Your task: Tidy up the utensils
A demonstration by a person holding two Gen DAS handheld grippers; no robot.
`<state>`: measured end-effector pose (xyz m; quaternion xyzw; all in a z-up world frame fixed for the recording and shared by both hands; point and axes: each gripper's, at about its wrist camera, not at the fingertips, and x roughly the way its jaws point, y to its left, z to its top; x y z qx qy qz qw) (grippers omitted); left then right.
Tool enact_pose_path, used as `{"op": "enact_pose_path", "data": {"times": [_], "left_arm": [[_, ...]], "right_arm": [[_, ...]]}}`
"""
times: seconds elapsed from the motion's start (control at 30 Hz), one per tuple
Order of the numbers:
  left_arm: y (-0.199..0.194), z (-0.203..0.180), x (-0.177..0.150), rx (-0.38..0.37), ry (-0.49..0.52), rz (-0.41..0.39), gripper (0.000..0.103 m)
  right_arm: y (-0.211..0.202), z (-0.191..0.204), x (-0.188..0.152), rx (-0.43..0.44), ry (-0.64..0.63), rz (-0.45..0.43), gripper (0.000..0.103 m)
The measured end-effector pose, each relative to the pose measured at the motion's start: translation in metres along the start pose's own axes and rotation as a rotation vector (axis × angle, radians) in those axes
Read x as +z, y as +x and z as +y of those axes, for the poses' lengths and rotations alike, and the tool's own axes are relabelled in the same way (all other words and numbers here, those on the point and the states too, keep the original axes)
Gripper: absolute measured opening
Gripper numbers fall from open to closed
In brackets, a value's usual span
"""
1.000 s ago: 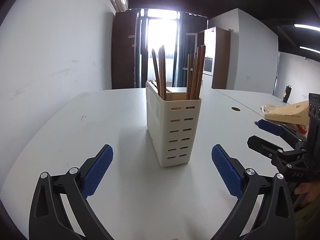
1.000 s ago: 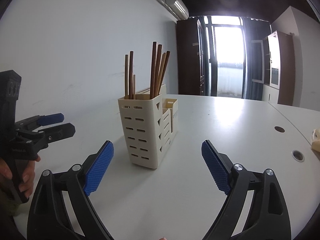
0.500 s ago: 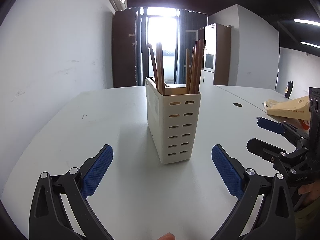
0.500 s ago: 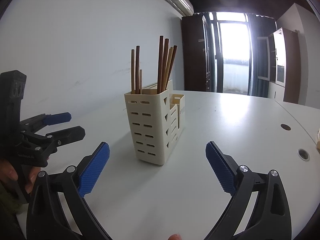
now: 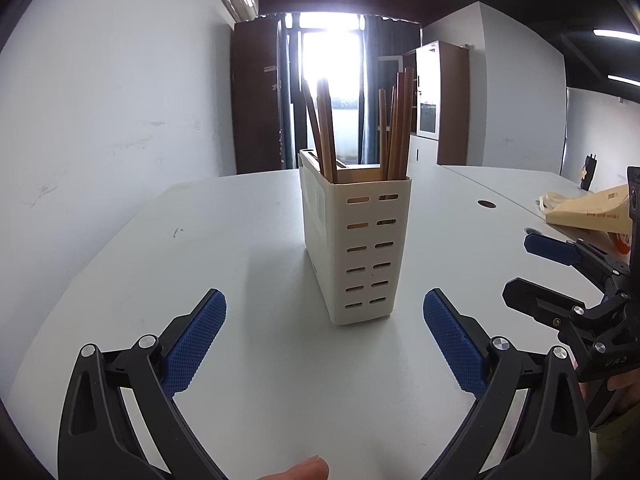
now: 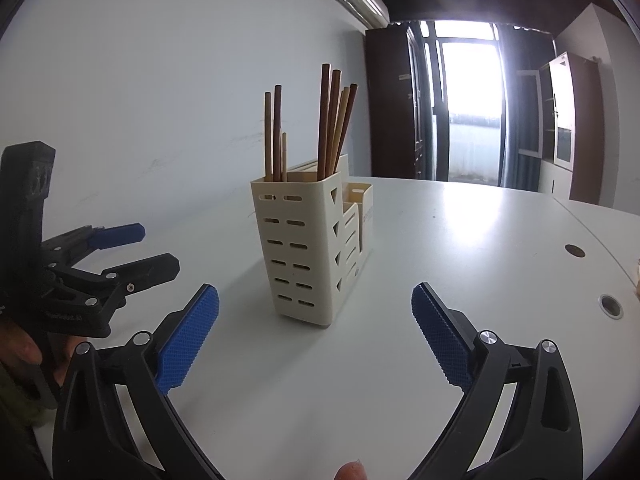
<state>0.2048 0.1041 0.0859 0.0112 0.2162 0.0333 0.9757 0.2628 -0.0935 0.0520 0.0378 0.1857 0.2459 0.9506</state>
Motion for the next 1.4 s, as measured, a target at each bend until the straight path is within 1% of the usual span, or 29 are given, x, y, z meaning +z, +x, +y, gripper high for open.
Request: {"op": "enact_pose_path", "data": {"times": [0.1, 0.23, 0.33, 0.43, 0.53, 0.63, 0.77, 0.93, 1.03, 1.13, 1.4], "left_arm": [[-0.003, -0.001, 0.000, -0.008, 0.000, -0.010, 0.097], [-0.004, -0.006, -0.001, 0.010, 0.022, -0.025, 0.097], [-0.006, -0.006, -0.003, -0.008, 0.021, -0.043, 0.097], [-0.003, -0.005, -0.004, -0.026, 0.016, -0.030, 0.097], [0.001, -0.005, -0.006, -0.012, 0.019, -0.015, 0.097], [0.003, -0.003, -0.006, -0.020, 0.007, -0.005, 0.097], [0.002, -0.004, -0.006, -0.013, 0.011, -0.010, 0.097], [0.004, -0.005, -0.007, -0.017, 0.015, -0.002, 0.097], [0.002, -0.008, -0.007, -0.033, 0.016, -0.002, 0.097], [0.000, -0.009, -0.006, -0.029, 0.017, -0.014, 0.097], [0.000, -0.010, -0.007, -0.033, 0.020, -0.008, 0.097]], "right_arm": [[0.002, 0.001, -0.001, -0.001, -0.007, 0.012, 0.098], [0.001, 0.002, -0.001, 0.000, -0.005, 0.012, 0.098], [0.001, 0.002, -0.001, 0.002, -0.007, 0.013, 0.098], [0.001, 0.003, -0.001, 0.005, -0.010, 0.015, 0.098], [0.001, 0.002, -0.001, 0.009, -0.013, 0.023, 0.098], [0.002, 0.003, -0.001, 0.008, -0.016, 0.029, 0.098], [0.000, 0.002, -0.001, 0.008, -0.014, 0.022, 0.098], [0.000, 0.002, -0.001, 0.011, -0.015, 0.023, 0.098], [0.001, 0.002, -0.001, 0.012, -0.016, 0.023, 0.098], [0.001, 0.002, -0.001, 0.009, -0.013, 0.023, 0.098], [0.001, 0.002, -0.002, 0.007, -0.013, 0.024, 0.098]]}}
